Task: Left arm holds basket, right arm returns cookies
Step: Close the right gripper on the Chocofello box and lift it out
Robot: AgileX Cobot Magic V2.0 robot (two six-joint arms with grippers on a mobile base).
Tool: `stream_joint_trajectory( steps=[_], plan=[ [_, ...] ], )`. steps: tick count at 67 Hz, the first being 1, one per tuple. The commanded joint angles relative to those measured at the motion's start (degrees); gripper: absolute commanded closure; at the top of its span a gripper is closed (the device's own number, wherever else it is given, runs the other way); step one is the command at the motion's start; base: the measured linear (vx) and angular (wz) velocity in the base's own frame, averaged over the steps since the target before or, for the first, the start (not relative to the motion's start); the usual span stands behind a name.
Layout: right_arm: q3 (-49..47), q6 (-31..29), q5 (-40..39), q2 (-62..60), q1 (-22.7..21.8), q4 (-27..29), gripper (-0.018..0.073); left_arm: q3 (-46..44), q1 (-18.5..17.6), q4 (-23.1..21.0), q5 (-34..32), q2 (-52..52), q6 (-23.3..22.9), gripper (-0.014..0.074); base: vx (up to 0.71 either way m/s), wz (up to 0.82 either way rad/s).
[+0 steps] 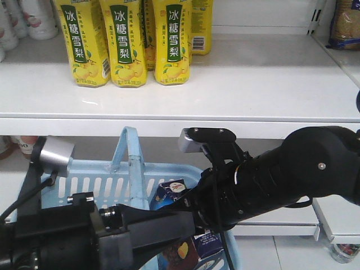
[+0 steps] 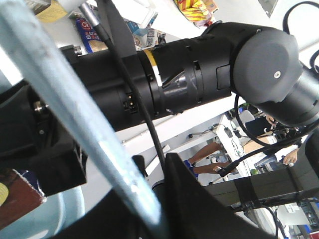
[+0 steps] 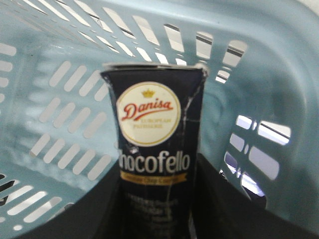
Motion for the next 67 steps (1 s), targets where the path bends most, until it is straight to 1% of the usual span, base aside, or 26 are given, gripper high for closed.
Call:
stream_joint_trajectory(
  steps=[1,19,46,67],
  plan=[
    [-1.7,-0.4,-1.4,-1.8,-0.1,0.7,0.0319,-2.2,-0.2,-3.4,2.0,-1.1,0.9,0.0603,0.00,0.00],
    [-1.7,-0.3,-1.4,-6.8,-0.6,0.1,0.0314,-2.2,-0.2,-3.4,2.0,-1.1,0.9,0.0603,0.00,0.00],
    [-1.7,-0.4,2.3,-17.9,-9.1,0.3,0.0314,-2.2,-0.2,-3.4,2.0,-1.1,0.9,0.0603,0.00,0.00],
    [-3.9,-0.5,3.2,-29.7,-12.8,-0.3,0.0314,-2.2,-0.2,-3.4,2.0,-1.1,0.9,0.0603,0.00,0.00]
  ],
)
